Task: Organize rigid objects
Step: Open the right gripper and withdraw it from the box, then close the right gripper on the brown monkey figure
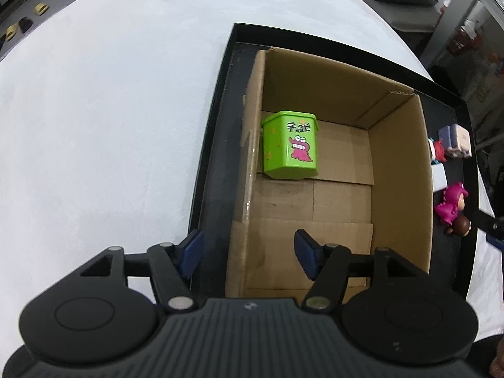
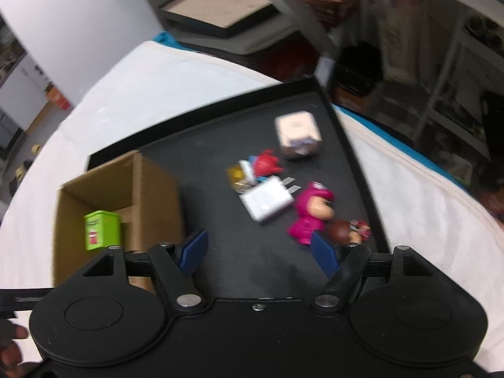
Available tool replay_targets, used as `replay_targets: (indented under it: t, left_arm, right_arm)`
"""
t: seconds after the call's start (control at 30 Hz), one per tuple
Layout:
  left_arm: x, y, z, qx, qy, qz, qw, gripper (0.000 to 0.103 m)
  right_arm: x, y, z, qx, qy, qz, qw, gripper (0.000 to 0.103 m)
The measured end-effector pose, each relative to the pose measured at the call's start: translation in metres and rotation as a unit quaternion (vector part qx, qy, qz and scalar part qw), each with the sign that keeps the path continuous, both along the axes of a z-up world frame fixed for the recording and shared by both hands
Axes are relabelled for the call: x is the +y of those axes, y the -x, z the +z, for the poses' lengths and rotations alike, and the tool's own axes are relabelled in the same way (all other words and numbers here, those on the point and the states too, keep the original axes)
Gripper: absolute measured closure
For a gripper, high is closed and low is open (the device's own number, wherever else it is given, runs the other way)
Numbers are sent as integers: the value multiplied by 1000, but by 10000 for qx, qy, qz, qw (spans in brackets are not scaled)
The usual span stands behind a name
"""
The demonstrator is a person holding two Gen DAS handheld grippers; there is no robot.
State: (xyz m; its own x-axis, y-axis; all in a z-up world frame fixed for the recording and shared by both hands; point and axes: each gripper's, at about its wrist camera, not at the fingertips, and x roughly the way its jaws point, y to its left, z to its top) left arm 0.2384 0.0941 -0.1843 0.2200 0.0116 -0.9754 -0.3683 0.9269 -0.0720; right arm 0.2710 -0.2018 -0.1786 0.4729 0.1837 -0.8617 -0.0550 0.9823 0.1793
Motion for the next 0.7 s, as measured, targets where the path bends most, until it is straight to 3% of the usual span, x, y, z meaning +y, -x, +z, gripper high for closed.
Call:
replay_targets:
  t: [0.3, 0.43, 0.7]
  left_arm:
    - [6, 7, 1, 120, -175, 459, 9987, 40]
    - [6, 7, 3, 145, -279, 555, 9980, 40]
    - [9, 7, 8, 147, -418, 692, 9966, 40]
  right_arm:
    - [-40, -10, -51, 389, -127, -634, 9971, 33]
    - [-51, -14, -68, 517, -281, -841, 9947, 41]
    - [-50, -27, -80, 442, -373, -758, 9954, 41]
